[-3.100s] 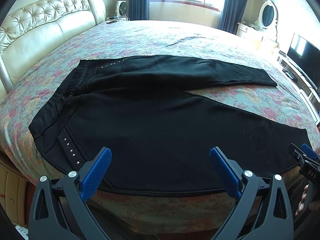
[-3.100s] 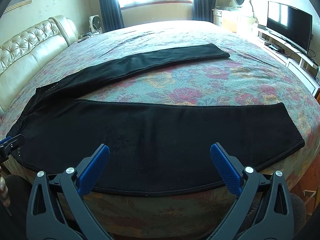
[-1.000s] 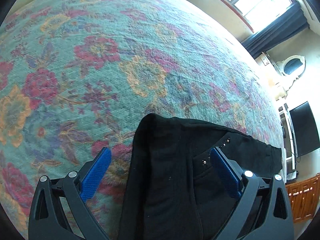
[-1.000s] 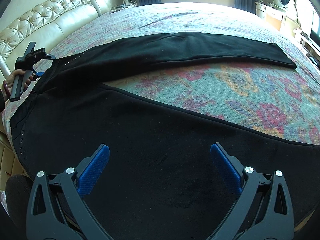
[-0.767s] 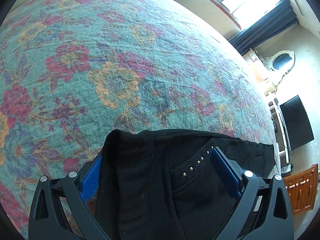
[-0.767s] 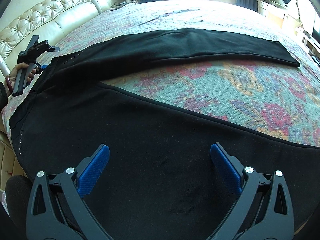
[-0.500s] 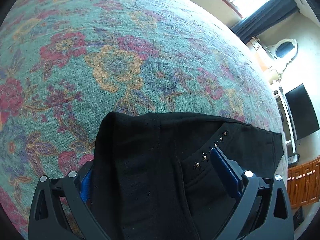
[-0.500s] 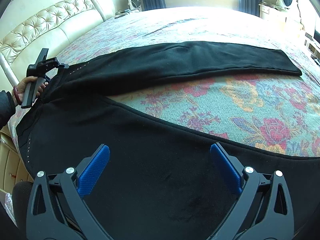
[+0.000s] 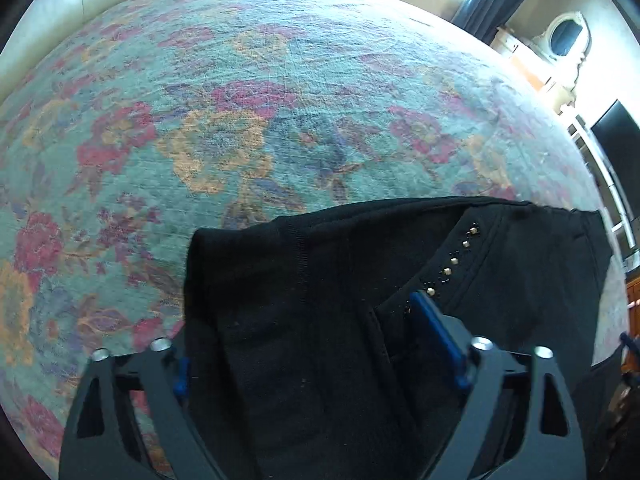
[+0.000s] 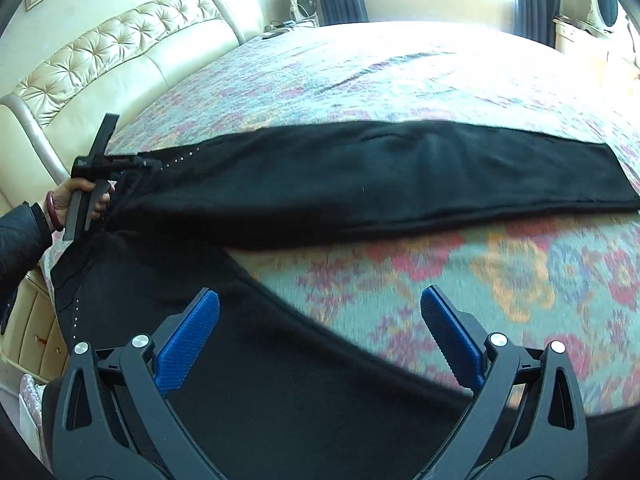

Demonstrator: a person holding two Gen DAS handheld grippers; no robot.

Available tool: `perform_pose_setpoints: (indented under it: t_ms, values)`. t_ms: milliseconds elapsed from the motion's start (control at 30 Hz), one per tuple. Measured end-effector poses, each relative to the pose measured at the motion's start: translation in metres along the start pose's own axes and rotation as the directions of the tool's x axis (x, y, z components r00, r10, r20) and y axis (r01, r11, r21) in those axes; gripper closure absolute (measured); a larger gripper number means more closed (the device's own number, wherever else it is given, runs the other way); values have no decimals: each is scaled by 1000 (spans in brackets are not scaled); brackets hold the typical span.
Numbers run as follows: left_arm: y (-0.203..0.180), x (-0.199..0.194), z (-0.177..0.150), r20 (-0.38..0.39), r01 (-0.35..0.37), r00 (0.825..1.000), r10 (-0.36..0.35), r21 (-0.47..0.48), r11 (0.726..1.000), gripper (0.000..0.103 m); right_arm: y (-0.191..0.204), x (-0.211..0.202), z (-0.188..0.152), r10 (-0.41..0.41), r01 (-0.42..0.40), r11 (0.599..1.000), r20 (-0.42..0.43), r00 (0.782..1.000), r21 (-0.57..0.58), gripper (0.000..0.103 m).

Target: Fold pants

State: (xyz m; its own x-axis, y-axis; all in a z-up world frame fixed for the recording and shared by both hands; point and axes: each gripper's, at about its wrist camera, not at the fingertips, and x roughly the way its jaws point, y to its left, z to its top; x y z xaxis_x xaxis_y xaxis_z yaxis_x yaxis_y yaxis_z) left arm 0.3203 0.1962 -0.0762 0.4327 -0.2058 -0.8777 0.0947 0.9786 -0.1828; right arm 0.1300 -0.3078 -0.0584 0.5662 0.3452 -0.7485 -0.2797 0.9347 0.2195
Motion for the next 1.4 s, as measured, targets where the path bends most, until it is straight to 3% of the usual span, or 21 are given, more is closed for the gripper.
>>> perform_pose_setpoints:
  t_ms: [33, 67, 167, 233, 333, 533, 600, 633, 667, 767, 833, 867, 900, 1000, 1133, 1300, 1400]
  values:
    - [2, -2, 1, 1, 7, 1000, -7, -9, 1000, 44, -8, 4, 15, 11, -11, 1000, 2, 1000, -19, 2]
    - [7, -4, 3, 1, -6, 1000, 6, -33, 999, 76, -16, 9, 32, 19, -19, 999, 5, 1000, -43, 2]
    - [19, -4, 7, -25, 72, 997, -75, -117, 991, 93, -40, 32, 83, -5, 7, 991, 12, 1000, -132, 2]
    - [15, -2, 8, -36, 51, 998, -54, -90, 995, 94, -56, 58, 117, -18, 14, 982, -21, 1000, -189, 2]
    - [9, -2, 8, -31, 31, 999, -34, -75, 997, 96, -73, 101, 157, 15, -46, 968, -127, 992, -246, 2]
    - [11, -3, 5, -18, 51, 998, -53, -94, 994, 96, -74, 165, 191, 5, -116, 933, -308, 951, -342, 5]
    - [12, -3, 4, -14, 53, 998, -55, -96, 994, 96, -71, 180, 191, -4, -136, 926, -370, 929, -353, 42]
    - [13, -3, 4, -11, 56, 998, -57, -102, 993, 96, -73, 190, 191, -28, -131, 926, -412, 911, -353, 49]
    - [14, -2, 3, -8, 60, 998, -61, -109, 992, 96, -75, 194, 188, -42, -125, 929, -436, 899, -348, 51]
    - [15, -2, 3, 0, 66, 998, -66, -118, 991, 96, -71, 197, 186, -59, -120, 925, -450, 891, -360, 52]
    - [14, -4, 3, 6, 62, 998, -61, -117, 991, 96, -67, 196, 182, -74, -106, 925, -446, 892, -365, 72]
    - [12, -5, 3, 10, 58, 998, -58, -116, 992, 96, -65, 194, 180, -78, -100, 926, -442, 894, -365, 85]
    - [12, -7, 3, 15, 58, 998, -57, -119, 991, 96, -63, 191, 179, -94, -84, 922, -429, 898, -378, 90]
    - [12, -16, 2, 46, 71, 997, -65, -132, 989, 96, -54, 165, 174, -121, -29, 912, -334, 935, -409, 94]
    - [12, -39, -2, 118, 149, 984, -131, -162, 975, 96, -43, 102, 159, -109, 45, 916, -140, 984, -398, 94]
    - [8, -91, -28, 235, 264, 945, -227, -143, 954, 96, -8, 12, 107, -121, 138, 880, 66, 990, -455, 94]
    - [5, -123, -60, 268, 315, 924, -273, -125, 941, 96, 11, -34, 59, -124, 168, 865, 124, 985, -472, 94]
